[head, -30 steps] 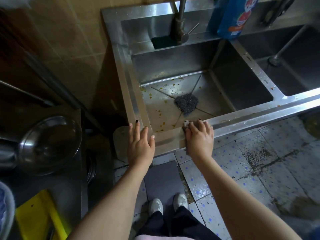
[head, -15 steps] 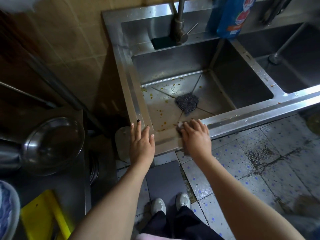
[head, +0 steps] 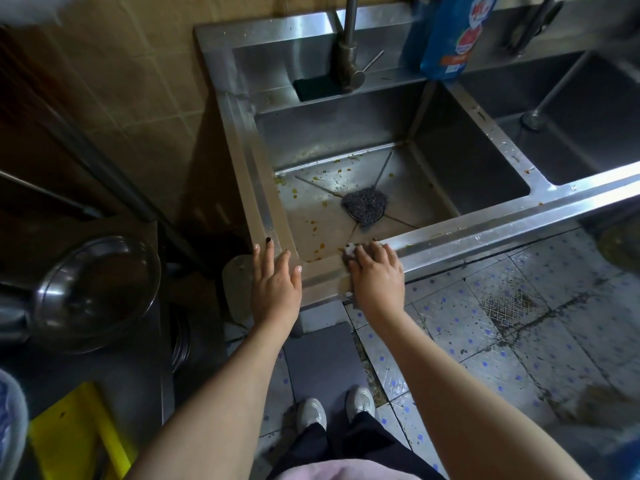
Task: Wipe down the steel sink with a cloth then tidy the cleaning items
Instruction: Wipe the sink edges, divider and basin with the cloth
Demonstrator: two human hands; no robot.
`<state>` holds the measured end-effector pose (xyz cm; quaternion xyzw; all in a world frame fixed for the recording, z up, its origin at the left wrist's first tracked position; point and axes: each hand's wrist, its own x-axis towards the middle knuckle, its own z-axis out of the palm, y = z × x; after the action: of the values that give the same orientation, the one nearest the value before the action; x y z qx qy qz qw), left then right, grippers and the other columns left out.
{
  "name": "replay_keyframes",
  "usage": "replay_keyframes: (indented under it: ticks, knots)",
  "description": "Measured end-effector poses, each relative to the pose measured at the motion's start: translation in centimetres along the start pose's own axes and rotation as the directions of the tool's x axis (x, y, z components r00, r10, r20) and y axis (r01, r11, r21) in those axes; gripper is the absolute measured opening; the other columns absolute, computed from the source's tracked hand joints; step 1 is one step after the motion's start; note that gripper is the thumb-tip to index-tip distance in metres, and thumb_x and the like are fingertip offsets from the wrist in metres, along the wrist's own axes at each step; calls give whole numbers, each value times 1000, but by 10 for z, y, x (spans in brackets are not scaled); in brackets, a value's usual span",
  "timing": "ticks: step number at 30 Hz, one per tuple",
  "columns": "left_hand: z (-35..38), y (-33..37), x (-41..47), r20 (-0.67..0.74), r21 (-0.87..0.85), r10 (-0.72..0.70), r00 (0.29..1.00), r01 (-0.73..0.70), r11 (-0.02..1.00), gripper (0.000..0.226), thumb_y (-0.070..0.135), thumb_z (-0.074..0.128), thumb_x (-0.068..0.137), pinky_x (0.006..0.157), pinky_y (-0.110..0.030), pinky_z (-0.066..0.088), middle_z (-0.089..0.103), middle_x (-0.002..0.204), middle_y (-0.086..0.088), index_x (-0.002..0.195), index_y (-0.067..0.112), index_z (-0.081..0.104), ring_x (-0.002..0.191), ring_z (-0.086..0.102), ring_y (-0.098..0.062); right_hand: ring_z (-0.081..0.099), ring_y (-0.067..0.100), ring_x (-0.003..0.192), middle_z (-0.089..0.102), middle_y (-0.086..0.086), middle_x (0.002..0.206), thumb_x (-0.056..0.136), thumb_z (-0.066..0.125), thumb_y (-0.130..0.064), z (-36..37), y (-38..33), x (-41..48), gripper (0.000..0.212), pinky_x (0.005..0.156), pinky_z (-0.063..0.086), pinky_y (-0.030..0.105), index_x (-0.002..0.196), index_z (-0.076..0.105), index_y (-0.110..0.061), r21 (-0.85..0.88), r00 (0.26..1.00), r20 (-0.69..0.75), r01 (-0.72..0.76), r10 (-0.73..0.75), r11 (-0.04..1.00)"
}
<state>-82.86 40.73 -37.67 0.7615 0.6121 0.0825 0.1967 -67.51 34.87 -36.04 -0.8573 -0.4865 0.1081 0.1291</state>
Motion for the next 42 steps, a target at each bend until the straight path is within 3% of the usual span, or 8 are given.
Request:
replay_keyframes:
  ticks: [6,13,18,22,27,31,36,42]
  knots:
    - [-5,2,3,71,8,-14,997,13,1000,46,36,31,98,115,-34,6,2,158,1,141,21,35,144,-11,-19,53,35,112,63,10,115,88,54,-31,10,-18,-13,29,91,43,41,106,68,-13,36,990,-44,136,-135,990]
    - [-14,18,6,63,44,-79,995,76,996,46,40,25,99,115,-41,-6,12,157,-2,137,20,41,145,-3,-20,54,30,113,60,3,122,77,69,-23,2,-5,-12,33,89,45,39,109,66,-18,-20,978,-24,206,-206,978]
    - [-6,43,10,56,-68,-5,998,9,998,44,34,26,100,116,-37,3,26,153,-6,135,15,44,144,11,-21,48,33,119,55,8,131,46,81,-5,-8,15,-3,73,94,42,42,116,63,-12,58,994,6,105,-106,993]
    - [7,73,21,80,-197,76,994,-59,979,42,29,31,99,114,-31,12,35,147,-9,132,8,46,141,19,-21,48,33,119,56,10,129,73,69,-11,-17,39,14,41,93,42,42,113,64,-11,134,993,-108,55,-41,989]
    - [24,117,38,188,-210,150,971,-109,971,43,30,27,100,114,-28,10,32,150,-4,136,10,42,142,15,-17,55,32,111,63,8,119,82,60,-21,-19,70,36,25,90,46,41,105,70,-15,140,988,-158,23,-1,990]
    - [37,144,55,271,-211,143,952,-86,974,42,27,27,100,111,-30,20,39,145,-8,135,10,42,139,25,-21,64,30,103,71,5,105,86,44,-37,-16,81,44,36,91,49,41,90,76,-20,33,982,-187,45,-38,998]
    - [52,157,56,346,-143,130,929,-85,986,40,31,27,99,96,-37,41,51,133,-11,133,14,43,120,48,-27,60,33,111,68,8,112,86,43,-35,-13,90,42,37,102,28,46,97,74,-18,-25,979,-193,59,-62,998]
    - [63,171,66,443,-38,158,882,-158,987,39,38,25,99,87,-32,39,55,128,-6,127,21,47,115,50,-26,61,33,110,68,9,112,85,39,-38,-25,115,57,42,100,27,44,96,75,-19,-42,983,-160,-92,84,995]
